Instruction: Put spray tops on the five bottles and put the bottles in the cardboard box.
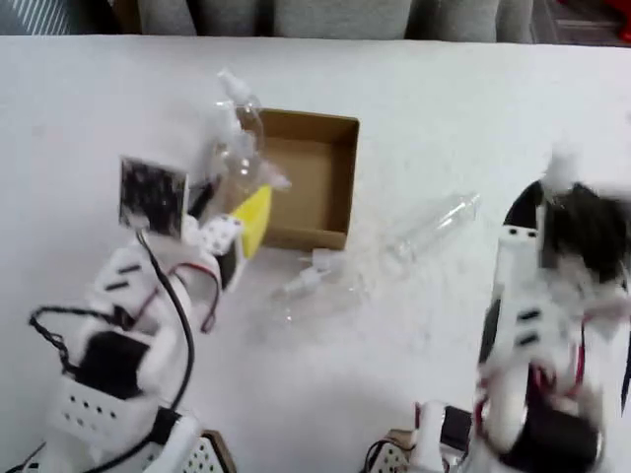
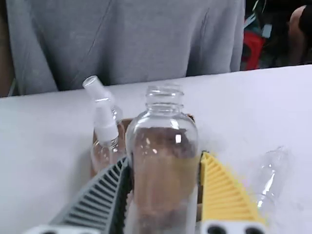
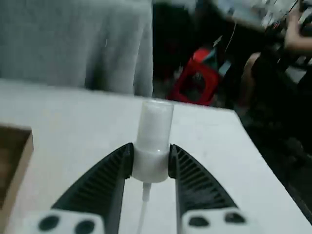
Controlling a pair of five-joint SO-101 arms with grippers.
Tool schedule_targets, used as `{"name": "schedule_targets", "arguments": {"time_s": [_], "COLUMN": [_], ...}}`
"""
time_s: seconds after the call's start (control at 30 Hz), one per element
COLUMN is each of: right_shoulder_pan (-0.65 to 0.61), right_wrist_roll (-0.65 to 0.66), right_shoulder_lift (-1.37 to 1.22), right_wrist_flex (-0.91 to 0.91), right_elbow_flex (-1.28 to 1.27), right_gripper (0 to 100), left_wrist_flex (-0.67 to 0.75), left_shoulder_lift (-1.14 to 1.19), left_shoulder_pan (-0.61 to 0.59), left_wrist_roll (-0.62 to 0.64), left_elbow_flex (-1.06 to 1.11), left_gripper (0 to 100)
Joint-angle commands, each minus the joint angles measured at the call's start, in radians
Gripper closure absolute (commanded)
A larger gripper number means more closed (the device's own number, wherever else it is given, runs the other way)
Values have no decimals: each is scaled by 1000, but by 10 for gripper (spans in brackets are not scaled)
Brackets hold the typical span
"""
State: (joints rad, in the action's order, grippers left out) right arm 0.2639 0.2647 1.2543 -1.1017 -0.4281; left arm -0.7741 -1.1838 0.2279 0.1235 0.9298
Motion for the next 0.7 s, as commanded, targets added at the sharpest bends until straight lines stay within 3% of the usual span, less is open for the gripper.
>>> {"name": "schedule_targets", "arguments": {"time_s": [0.0, 0.1, 0.2, 0.6, 0.67], "right_shoulder_pan": [-18, -28, -116, -659, -719], "right_wrist_roll": [-242, -419, -505, -502, -440], "right_shoulder_lift": [53, 41, -2, -122, -124], "right_wrist_flex": [130, 203, 263, 661, 685], "right_elbow_flex": [44, 44, 44, 49, 46], "right_gripper": [981, 981, 981, 981, 981], "left_wrist_flex": [282, 443, 546, 572, 572], "left_shoulder_lift": [-180, -292, -395, -604, -625], "left_shoulder_pan": [74, 79, 81, 165, 162], "left_wrist_roll": [2, 3, 3, 3, 3], "left_elbow_flex": [221, 361, 454, 643, 667], "left_gripper": [976, 976, 977, 977, 977]}}
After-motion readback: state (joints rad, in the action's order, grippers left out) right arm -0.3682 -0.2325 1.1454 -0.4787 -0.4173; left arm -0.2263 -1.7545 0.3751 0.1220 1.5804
